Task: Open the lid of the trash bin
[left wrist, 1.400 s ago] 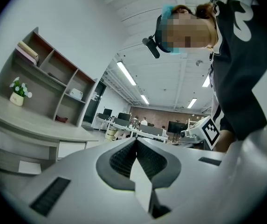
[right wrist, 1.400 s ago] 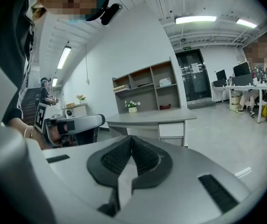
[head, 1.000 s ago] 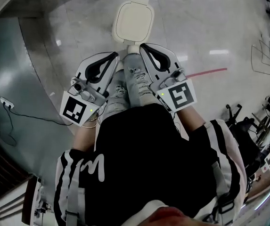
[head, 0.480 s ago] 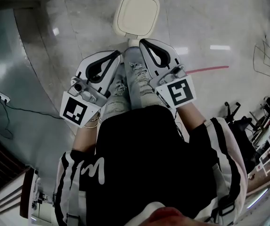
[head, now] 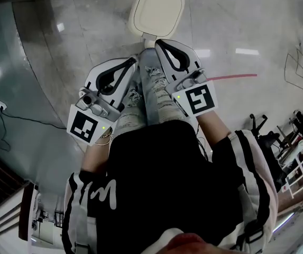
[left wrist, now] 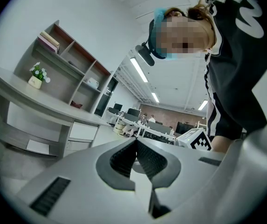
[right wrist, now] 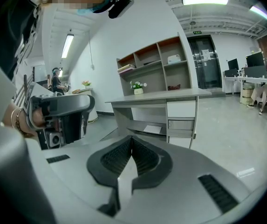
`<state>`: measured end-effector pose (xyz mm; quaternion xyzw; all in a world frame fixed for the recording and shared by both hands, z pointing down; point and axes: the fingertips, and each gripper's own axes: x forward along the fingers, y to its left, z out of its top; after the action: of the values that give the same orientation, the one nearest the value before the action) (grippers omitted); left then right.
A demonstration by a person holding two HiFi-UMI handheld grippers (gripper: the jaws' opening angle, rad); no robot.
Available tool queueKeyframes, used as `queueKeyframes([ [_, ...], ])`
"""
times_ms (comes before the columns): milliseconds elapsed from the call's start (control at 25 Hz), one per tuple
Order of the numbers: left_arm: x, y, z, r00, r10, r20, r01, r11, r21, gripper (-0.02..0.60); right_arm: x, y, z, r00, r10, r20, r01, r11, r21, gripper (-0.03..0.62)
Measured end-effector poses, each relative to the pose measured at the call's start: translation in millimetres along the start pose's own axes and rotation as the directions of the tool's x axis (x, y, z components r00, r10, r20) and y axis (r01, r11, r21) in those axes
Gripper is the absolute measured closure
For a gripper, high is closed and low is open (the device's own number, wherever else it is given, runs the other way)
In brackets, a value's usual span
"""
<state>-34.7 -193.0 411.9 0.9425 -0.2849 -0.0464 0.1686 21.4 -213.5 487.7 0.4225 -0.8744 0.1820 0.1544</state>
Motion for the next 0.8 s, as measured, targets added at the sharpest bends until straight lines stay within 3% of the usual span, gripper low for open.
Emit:
queueKeyframes([
  [800, -11, 10, -28, 0.999, 0.050, -0.002, -0.050, 0.998, -0.047, 0.577, 35, 0, -51, 0.996, 0.039, -0.075, -0.041, 0.999, -0.026, 0.583],
])
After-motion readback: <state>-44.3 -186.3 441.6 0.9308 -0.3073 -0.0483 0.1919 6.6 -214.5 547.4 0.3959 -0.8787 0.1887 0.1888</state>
